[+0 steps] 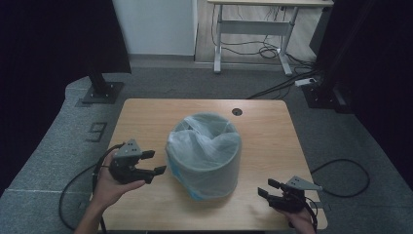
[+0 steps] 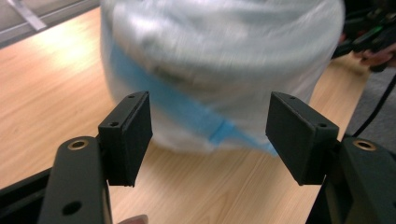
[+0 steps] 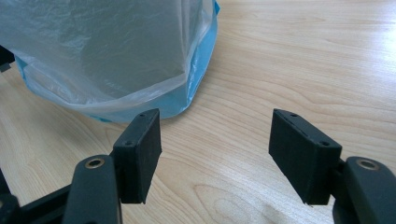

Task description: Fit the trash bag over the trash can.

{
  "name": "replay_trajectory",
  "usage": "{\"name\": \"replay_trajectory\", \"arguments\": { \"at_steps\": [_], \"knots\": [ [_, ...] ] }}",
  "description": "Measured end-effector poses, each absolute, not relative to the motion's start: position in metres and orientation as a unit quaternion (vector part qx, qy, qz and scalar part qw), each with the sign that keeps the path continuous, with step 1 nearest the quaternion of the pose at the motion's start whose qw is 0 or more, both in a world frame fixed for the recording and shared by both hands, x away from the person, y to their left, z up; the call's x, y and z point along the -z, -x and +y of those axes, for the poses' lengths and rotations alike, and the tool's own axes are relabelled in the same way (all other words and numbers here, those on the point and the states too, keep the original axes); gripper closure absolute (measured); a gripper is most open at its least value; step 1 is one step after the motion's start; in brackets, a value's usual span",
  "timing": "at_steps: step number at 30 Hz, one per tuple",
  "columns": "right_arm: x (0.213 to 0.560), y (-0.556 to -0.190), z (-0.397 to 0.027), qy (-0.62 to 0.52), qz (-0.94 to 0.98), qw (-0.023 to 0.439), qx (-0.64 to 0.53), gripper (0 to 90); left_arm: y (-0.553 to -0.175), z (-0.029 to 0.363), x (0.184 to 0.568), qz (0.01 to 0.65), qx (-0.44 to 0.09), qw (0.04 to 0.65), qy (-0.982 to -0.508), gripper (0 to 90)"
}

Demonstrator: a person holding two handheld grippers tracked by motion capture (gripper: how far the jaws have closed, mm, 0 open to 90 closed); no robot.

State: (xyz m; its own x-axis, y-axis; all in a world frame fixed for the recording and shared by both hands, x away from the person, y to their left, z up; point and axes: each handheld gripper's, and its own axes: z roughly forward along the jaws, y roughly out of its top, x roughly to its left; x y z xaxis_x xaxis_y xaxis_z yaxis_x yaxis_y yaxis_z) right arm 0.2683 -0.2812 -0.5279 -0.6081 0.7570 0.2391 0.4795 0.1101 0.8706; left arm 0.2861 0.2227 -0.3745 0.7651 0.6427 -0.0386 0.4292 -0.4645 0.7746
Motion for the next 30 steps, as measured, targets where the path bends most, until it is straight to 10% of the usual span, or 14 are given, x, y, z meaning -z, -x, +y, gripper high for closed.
{"name": "replay_trajectory", "arguments": {
  "at_steps": [30],
  "knots": [
    [0.533, -0.270, -0.278, -0.423, 0.738, 0.130, -0.509, 33.4, -0.278, 0.259, 0.443, 0.382, -0.106, 0.396, -0.829, 31.2]
  ]
}}
